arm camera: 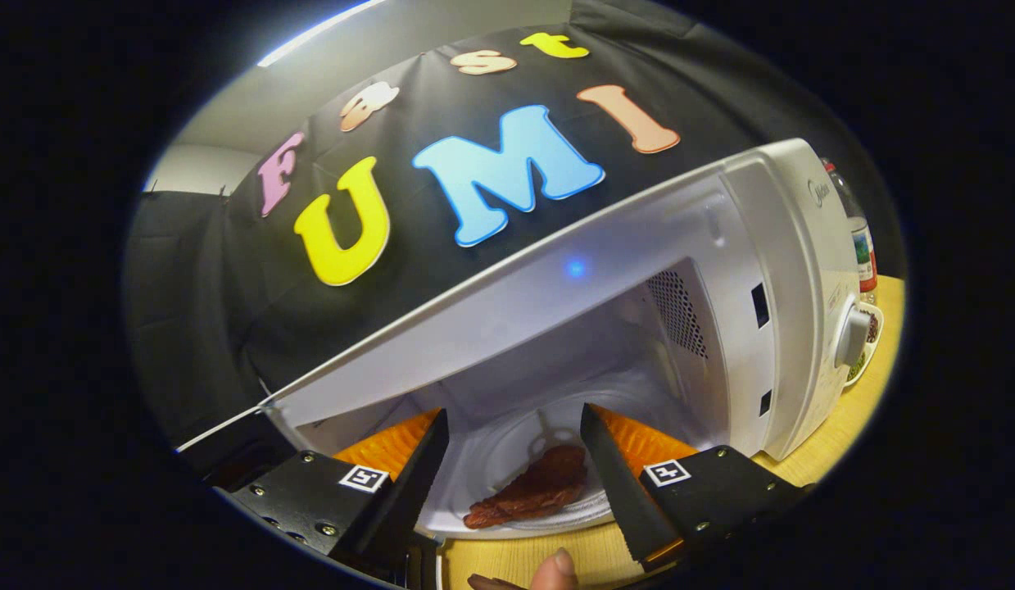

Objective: Open the microwave, put the food inside, and close the microwave door.

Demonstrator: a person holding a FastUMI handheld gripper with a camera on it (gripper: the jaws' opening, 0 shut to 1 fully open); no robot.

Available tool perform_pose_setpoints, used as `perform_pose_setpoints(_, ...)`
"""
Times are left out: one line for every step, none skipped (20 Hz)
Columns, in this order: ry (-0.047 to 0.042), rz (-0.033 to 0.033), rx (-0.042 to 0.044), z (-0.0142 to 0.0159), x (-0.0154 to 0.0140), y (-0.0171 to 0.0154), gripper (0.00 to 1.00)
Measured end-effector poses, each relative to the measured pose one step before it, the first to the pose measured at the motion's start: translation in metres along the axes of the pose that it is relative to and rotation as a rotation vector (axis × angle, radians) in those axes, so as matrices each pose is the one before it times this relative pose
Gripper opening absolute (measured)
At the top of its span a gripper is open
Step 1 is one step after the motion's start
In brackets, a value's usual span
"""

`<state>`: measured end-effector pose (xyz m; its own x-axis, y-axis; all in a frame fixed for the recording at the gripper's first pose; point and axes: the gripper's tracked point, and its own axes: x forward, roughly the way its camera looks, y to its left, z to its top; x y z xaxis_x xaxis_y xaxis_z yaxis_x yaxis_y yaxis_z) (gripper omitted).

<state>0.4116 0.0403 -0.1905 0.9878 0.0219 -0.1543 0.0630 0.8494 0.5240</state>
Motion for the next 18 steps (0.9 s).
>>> perform_pose_setpoints(0.02288, 0.04929, -0.00319, 0.0014, -0.01996, 0.01429, 0.98)
perform_pose_setpoints(0.01583, 0.0543, -0.00424, 0.00096, -0.02131, 0.01631, 0.98)
perform_pose_setpoints(0.00576, 0.04751, -0.01319, 0.00236, -0.02164, 0.0182, 0.98)
perform_pose_setpoints(-0.00034, 0.04767, -0.02465, 0.00445, -0.02134, 0.02001, 0.98)
perform_pose_setpoints(-0.0135, 0.04321, -0.02564, 0.00481, -0.02476, 0.02042, 0.97)
perform_pose_setpoints(-0.017, 0.04486, -0.02376, 0.00737, -0.02338, 0.02315, 0.97)
perform_pose_setpoints(-0.02193, 0.0504, -0.01789, 0.00852, -0.02053, 0.02605, 0.97)
perform_pose_setpoints(-0.01601, 0.05244, -0.01158, 0.00696, -0.01738, 0.02825, 0.97)
perform_pose_setpoints(-0.01203, 0.05471, -0.01187, 0.00567, -0.0167, 0.02914, 0.97)
perform_pose_setpoints(-0.01724, 0.0548, -0.01285, 0.00512, -0.0126, 0.02864, 0.97)
perform_pose_setpoints(-0.00971, 0.04572, -0.01786, 0.00372, -0.01042, 0.02668, 0.97)
perform_pose_setpoints(-0.00483, 0.03842, -0.01777, -0.00051, -0.00621, 0.02093, 0.97)
perform_pose_setpoints(0.002, 0.04826, -0.03466, -0.00148, -0.00419, 0.0249, 0.97)
perform_pose_setpoints(0.00902, 0.03315, -0.03995, -0.00505, -0.00179, 0.01733, 0.97)
perform_pose_setpoints(0.02147, 0.02752, -0.06022, -0.00889, 0.00114, 0.01733, 0.97)
perform_pose_setpoints(0.03123, 0.0256, -0.05504, -0.01193, 0.00102, 0.01478, 0.97)
perform_pose_setpoints(0.0334, 0.01421, -0.03907, -0.01311, 0.00322, 0.01059, 0.91)
perform_pose_setpoints(0.02284, 0.01144, -0.01014, -0.01315, 0.00208, 0.00843, 0.79)
